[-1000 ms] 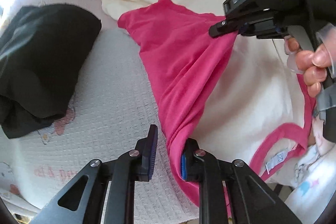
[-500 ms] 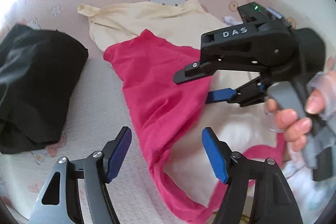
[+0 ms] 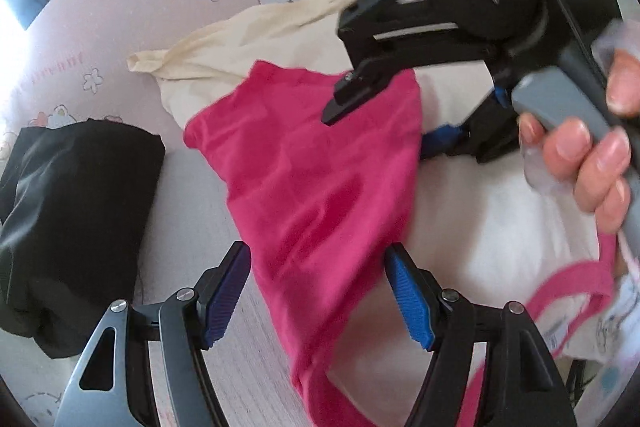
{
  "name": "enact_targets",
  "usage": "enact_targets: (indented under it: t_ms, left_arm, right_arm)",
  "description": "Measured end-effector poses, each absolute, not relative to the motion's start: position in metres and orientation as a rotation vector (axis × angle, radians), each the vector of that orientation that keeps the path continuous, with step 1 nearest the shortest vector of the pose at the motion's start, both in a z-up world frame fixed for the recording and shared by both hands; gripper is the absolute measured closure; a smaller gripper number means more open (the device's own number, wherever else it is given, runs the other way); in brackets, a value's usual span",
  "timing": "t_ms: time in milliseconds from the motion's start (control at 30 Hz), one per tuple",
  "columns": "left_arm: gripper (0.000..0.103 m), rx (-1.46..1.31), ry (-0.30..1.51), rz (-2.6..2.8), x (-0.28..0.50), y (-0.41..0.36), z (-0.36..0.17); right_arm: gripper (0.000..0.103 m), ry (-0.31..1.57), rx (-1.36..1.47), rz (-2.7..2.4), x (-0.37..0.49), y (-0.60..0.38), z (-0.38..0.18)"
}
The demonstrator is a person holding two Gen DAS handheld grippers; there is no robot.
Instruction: Fold clothes
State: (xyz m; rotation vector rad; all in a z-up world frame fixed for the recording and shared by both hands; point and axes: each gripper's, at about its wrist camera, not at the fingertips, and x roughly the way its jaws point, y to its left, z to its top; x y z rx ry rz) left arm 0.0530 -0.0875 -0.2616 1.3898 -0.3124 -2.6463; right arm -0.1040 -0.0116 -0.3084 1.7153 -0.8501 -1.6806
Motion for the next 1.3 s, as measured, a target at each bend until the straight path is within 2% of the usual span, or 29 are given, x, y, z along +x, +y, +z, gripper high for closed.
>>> enact_targets:
  t_ms: [100,167,200,233,267,333,367,400,433,467,600,667,767,1000,1067,1100,1167,1233,1300]
  left_arm:
    - [0.037,1.375,-0.313,-2.658,0.048,-0.09,-0.259]
    - [0.063,1.378,-0.377,-2.656,0.048,-0.089,-0.261]
    - [0.069,1.389,-0.408,-2.654,0.048,-0.088,-0.263]
    - [0.082,1.414,-0.43,-2.655,0.048,-0.088,-0.266]
    - [0.09,1.436,-0.451,-2.655,0.049,-0.087,-0.269]
    - [0.091,1.45,-0.506,-2.645,0.053,-0.084,-0.272]
    - [0.092,1.453,-0.533,-2.641,0.055,-0.083,-0.274]
    - [0.092,1.457,-0.55,-2.642,0.058,-0.082,-0.274]
    - [0.093,1.464,-0.551,-2.645,0.06,-0.083,-0.275]
    - [0.093,1.476,-0.521,-2.649,0.062,-0.085,-0.274]
    - [0.094,1.525,-0.396,-2.666,0.069,-0.093,-0.272]
    - [0.095,1.547,-0.296,-2.681,0.072,-0.098,-0.269]
    - [0.095,1.565,-0.21,-2.685,0.075,-0.104,-0.265]
    - [0.095,1.569,-0.269,-2.683,0.08,-0.097,-0.265]
    - [0.095,1.554,-0.228,-2.704,0.083,-0.097,-0.261]
    - [0.095,1.544,-0.192,-2.717,0.084,-0.098,-0.259]
    - [0.094,1.531,-0.136,-2.706,0.084,-0.099,-0.256]
    - [0.094,1.522,-0.088,-2.677,0.083,-0.101,-0.253]
    - [0.094,1.508,-0.036,-2.649,0.082,-0.103,-0.25]
  right_arm:
    - [0.041,-0.907,1.703,-1.665,-0.11,-0.012,-0.312]
    - [0.041,-0.935,1.695,-1.657,-0.114,-0.012,-0.315]
    - [0.041,-0.948,1.688,-1.657,-0.117,-0.013,-0.316]
    - [0.041,-0.963,1.677,-1.658,-0.121,-0.015,-0.317]
    - [0.041,-0.975,1.664,-1.662,-0.124,-0.016,-0.317]
    - [0.042,-0.967,1.649,-1.684,-0.129,-0.02,-0.316]
    - [0.046,-0.935,1.653,-1.703,-0.129,-0.024,-0.314]
    - [0.067,-0.851,1.664,-1.757,-0.128,-0.028,-0.311]
    - [0.096,-0.727,1.677,-1.833,-0.125,-0.033,-0.306]
    - [0.103,-0.6,1.686,-1.906,-0.123,-0.038,-0.302]
    - [0.103,-0.334,1.627,-2.058,-0.11,-0.054,-0.281]
    - [0.103,-0.279,1.612,-2.103,-0.106,-0.057,-0.273]
    - [0.103,-0.303,1.619,-2.127,-0.098,-0.04,-0.27]
    - [0.103,-0.39,1.656,-2.108,-0.092,-0.021,-0.278]
    - [0.103,-0.453,1.66,-2.086,-0.09,-0.017,-0.284]
    - [0.099,-0.499,1.663,-2.068,-0.091,-0.015,-0.284]
    - [0.082,-0.587,1.674,-2.03,-0.091,-0.007,-0.282]
    - [0.036,-0.668,1.659,-1.999,-0.089,0.0,-0.275]
    - [0.03,-0.671,1.635,-2.034,-0.081,0.005,-0.262]
